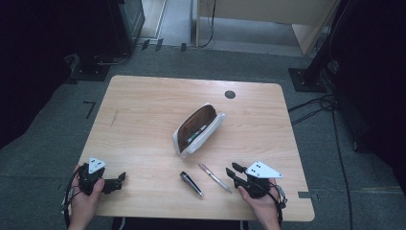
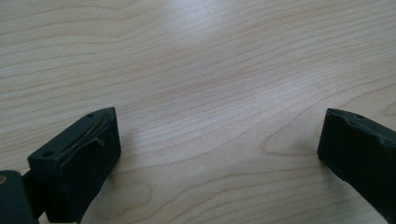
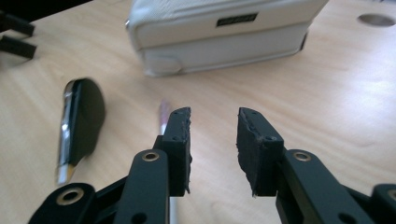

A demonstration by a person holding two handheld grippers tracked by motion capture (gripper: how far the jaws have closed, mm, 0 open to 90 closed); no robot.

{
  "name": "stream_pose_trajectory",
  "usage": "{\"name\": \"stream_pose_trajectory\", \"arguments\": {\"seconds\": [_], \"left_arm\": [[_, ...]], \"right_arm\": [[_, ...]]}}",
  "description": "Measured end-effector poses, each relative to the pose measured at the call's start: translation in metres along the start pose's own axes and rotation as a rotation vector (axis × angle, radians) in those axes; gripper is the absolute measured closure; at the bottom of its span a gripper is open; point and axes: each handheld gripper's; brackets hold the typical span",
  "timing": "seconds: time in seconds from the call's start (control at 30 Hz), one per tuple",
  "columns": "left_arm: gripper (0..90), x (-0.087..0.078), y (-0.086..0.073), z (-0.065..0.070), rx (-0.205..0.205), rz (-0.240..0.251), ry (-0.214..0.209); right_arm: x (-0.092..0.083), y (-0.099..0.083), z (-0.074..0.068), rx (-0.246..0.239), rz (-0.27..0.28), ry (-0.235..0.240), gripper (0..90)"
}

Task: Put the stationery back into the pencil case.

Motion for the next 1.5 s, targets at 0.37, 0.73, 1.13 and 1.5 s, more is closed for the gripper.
{"name": "stream_pose_trajectory", "arguments": {"seconds": [0.37, 0.73, 1.13, 1.5], "left_arm": [[0.0, 0.000, 0.000, 0.000, 0.000, 0.000, 0.000], [0.0, 0.000, 0.000, 0.000, 0.000, 0.000, 0.000], [0.0, 0.000, 0.000, 0.000, 0.000, 0.000, 0.000], [0.0, 0.000, 0.000, 0.000, 0.000, 0.000, 0.000]], "right_arm": [[-0.002, -0.022, -0.011, 0.013, -0.061, 0.057, 72.8], [0.001, -0.035, -0.020, 0.011, -0.132, 0.062, 74.6], [0.005, -0.044, -0.025, -0.020, -0.163, 0.019, 78.2], [0.002, -0.044, -0.021, -0.007, -0.143, 0.026, 80.8]]}}
Point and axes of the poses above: each handheld gripper's, and its own axes: x roughly forward along the jaws, y roughly out of its top, z roughly to its right, and after that the axes turned 5 degrees about -x, right-handed
